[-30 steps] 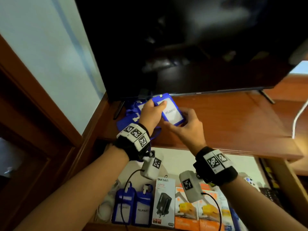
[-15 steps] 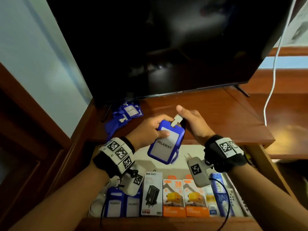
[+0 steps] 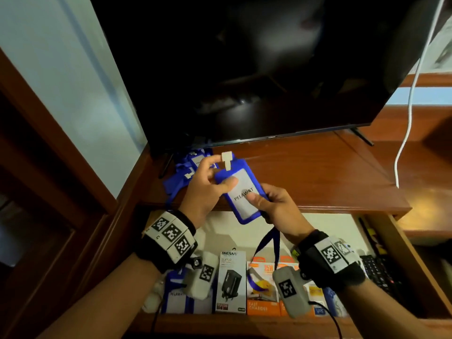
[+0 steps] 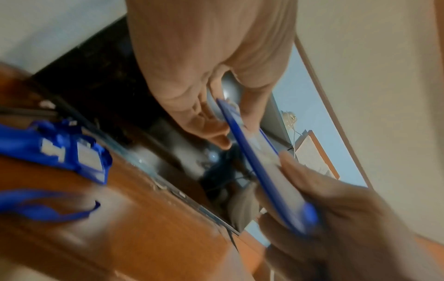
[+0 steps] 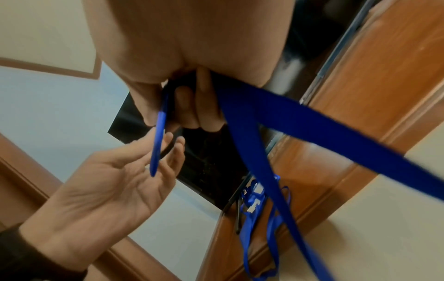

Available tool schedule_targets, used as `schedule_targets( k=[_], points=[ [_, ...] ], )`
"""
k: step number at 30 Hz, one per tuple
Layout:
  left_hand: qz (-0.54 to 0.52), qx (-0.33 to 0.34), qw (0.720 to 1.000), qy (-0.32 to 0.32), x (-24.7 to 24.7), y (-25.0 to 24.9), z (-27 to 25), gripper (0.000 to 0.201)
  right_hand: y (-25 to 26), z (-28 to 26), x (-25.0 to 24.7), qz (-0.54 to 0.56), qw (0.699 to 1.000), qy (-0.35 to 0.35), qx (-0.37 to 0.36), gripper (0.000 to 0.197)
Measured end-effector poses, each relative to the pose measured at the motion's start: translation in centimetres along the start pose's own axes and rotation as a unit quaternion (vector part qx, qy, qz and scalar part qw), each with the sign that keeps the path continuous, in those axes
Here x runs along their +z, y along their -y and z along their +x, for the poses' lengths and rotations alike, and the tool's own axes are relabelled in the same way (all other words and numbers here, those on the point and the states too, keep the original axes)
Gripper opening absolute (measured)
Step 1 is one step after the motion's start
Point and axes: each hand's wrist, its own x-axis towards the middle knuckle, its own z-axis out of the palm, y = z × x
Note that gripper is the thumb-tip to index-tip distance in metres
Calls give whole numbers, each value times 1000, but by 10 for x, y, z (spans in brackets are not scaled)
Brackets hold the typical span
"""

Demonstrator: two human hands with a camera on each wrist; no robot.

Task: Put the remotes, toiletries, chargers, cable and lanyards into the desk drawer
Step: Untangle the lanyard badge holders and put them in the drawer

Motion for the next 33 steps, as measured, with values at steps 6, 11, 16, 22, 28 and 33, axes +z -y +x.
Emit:
schedule_targets(
  k=[6,11,16,22,28,33],
  points=[
    [320,25,900,296,-50,-29,14,56,7,1,0,-75,988,114,76,16],
    [361,-61,843,393,-66,-29,6,21,3,8,10,-93,986,112,83,28],
    [287,-39,916,277,-84,-11,5,19,-19,-2,21,30,993,51,101,25],
    [141,-28,988,52,-99,6,7,10,-42,-12,40,133,981,43,132,31],
    [250,91,961,-78,-95,17,9,25,-31,-10,63,22,986,23,165,32],
    [386,156,908,-57,-93,23,6,39,1,-7,77,-237,966,86,50,30]
  ],
)
